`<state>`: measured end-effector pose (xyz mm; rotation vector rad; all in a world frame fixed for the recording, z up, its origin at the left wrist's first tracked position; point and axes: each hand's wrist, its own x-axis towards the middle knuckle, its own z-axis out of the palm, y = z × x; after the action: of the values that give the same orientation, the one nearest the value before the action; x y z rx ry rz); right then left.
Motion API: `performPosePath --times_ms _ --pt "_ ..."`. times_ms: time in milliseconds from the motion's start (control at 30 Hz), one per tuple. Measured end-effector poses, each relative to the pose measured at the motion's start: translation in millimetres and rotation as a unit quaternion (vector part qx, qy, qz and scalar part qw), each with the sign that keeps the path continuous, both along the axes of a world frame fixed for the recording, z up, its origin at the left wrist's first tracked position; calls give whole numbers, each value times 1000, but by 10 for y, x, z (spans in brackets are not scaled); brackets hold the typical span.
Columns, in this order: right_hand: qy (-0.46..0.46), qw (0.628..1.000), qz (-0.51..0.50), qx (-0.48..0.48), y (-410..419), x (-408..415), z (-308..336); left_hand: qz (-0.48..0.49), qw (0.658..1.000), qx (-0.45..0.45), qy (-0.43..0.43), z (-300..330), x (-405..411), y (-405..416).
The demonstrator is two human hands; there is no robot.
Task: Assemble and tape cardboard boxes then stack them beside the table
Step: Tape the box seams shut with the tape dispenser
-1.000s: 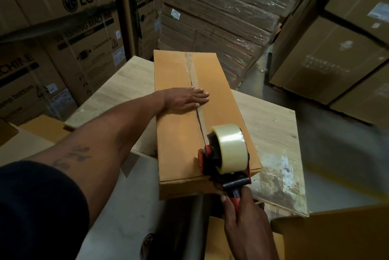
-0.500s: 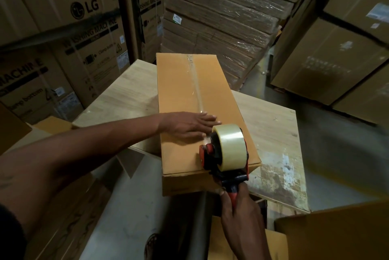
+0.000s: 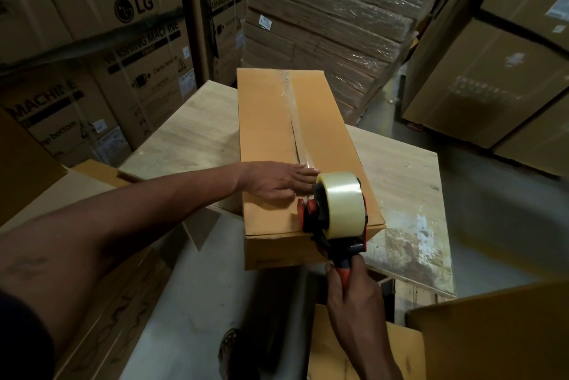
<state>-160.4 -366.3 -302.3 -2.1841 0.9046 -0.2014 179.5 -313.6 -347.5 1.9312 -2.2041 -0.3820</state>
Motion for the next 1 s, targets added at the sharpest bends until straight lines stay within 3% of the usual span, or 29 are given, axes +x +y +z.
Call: performPosePath --times_ms 433,767,1000 --pt "-29 1000 -8 -1 57 -80 -156 -26 999 28 -36 235 -141 41" --pt "-63 998 18 -20 58 -127 -219 -15 996 69 49 284 -186 191" --pt "-95 995 16 -30 8 -91 -337 -66 993 67 -72 236 -326 253"
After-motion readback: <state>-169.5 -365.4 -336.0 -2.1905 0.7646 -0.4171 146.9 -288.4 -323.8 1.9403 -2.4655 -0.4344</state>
